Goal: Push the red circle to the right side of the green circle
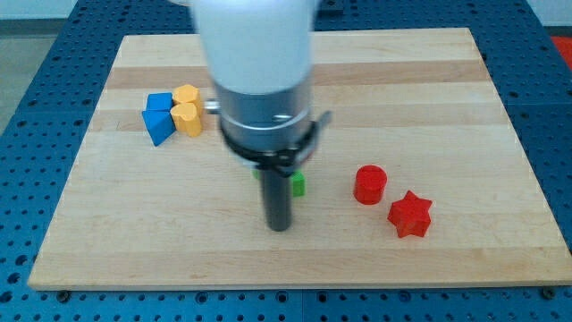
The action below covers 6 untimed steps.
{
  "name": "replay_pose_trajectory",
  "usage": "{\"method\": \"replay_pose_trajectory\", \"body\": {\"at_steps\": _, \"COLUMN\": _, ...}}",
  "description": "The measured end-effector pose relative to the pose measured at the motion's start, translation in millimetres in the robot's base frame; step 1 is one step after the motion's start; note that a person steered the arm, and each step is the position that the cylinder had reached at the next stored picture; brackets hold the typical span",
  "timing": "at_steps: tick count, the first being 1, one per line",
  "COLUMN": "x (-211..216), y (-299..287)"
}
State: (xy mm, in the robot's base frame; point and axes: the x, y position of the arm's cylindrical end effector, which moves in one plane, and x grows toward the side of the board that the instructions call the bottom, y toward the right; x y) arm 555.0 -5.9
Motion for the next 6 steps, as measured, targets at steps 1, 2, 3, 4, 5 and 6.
{"method": "replay_pose_trajectory", "body": {"at_steps": 1, "x": 0.0, "y": 82.9}}
{"method": "replay_pose_trajectory", "body": {"at_steps": 2, "x": -11.1, "y": 127.3}}
{"method": "replay_pose_trajectory", "body": {"at_steps": 3, "x": -51.3, "y": 103.5}}
{"method": "replay_pose_trajectory", "body": {"at_steps": 4, "x": -83.2, "y": 44.2}}
{"method": "replay_pose_trajectory", "body": {"at_steps": 5, "x": -83.8, "y": 32.0}}
{"method": "replay_pose_trajectory", "body": {"at_steps": 6, "x": -84.2, "y": 32.0}}
